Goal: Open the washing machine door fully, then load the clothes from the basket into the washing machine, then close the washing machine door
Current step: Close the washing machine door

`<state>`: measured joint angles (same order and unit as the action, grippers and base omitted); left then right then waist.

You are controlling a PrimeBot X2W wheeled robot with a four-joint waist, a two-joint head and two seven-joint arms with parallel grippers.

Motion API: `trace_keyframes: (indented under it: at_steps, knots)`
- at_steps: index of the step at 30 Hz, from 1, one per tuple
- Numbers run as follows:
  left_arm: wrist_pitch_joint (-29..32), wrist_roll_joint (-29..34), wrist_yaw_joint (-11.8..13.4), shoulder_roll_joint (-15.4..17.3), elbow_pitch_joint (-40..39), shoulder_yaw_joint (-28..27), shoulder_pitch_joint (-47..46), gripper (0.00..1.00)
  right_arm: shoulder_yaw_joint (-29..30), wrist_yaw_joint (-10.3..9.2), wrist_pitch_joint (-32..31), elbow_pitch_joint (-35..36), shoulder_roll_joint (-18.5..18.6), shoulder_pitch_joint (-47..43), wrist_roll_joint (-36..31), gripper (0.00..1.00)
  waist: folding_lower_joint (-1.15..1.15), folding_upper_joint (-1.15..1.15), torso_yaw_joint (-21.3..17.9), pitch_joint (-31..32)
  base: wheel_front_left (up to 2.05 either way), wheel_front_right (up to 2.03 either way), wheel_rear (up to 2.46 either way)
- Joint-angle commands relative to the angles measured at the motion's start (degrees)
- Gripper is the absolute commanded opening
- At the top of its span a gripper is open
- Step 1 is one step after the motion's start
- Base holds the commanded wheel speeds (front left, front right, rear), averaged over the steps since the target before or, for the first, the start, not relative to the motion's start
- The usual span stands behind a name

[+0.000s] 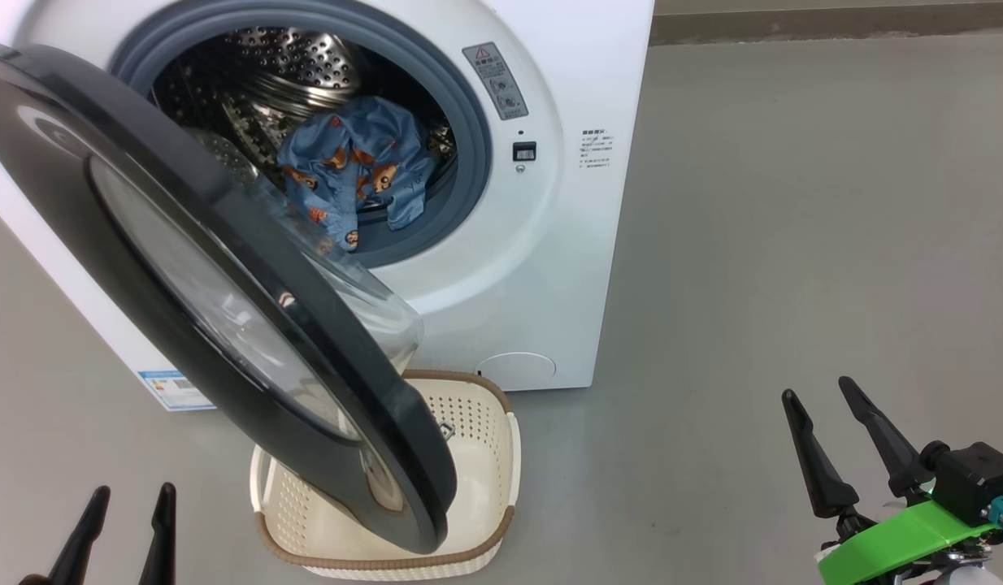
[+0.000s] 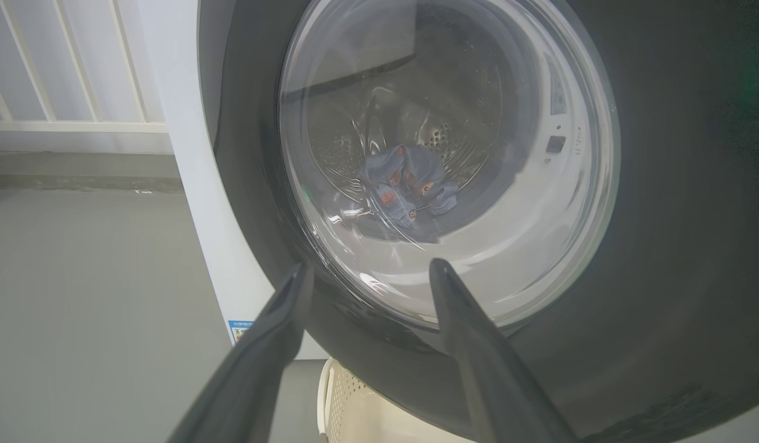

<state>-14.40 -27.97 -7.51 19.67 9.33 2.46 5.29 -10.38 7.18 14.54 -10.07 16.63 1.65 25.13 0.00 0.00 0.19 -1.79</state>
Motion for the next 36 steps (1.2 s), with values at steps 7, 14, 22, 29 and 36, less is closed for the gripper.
trace_keyframes:
  at_steps: [7, 14, 22, 29, 36]
  knots:
    - [-0.6, 0.9, 0.0, 0.7, -1.4, -2.3, -1.6, 1.00, -0.5, 0.31, 0.5, 1.4, 1.0, 0.7, -0.2, 1.00, 0.00, 0.00, 0.3, 0.0, 0.00, 0.00, 0.00]
    - [-0.6, 0.9, 0.0, 0.2, -1.6, -2.0, -1.6, 1.00, -0.5, 0.31, 0.5, 1.4, 1.1, 0.9, -0.2, 0.94, 0.00, 0.00, 0.8, 0.0, 0.00, 0.00, 0.00]
    - [-0.6, 1.0, 0.0, -0.3, -1.8, -1.9, -1.5, 1.00, -0.2, 0.31, 0.5, 2.2, 0.8, 1.3, -0.7, 0.00, 0.00, 0.00, 1.8, 0.3, 0.00, 0.00, 0.00]
    - [-0.6, 1.0, 0.0, -0.8, -2.1, -2.7, -1.1, 1.00, -1.0, 0.31, 0.5, 4.6, 0.5, 3.6, -1.2, 0.00, 0.00, 0.00, 3.3, 0.6, 0.00, 0.00, 0.00]
    - [-0.6, 1.0, 0.0, -1.8, -2.4, -3.2, -1.0, 1.00, -4.3, 0.31, 0.5, 9.3, 0.7, 7.6, -1.8, 0.00, 0.00, 0.00, 5.9, 1.2, 0.00, 0.00, 0.00]
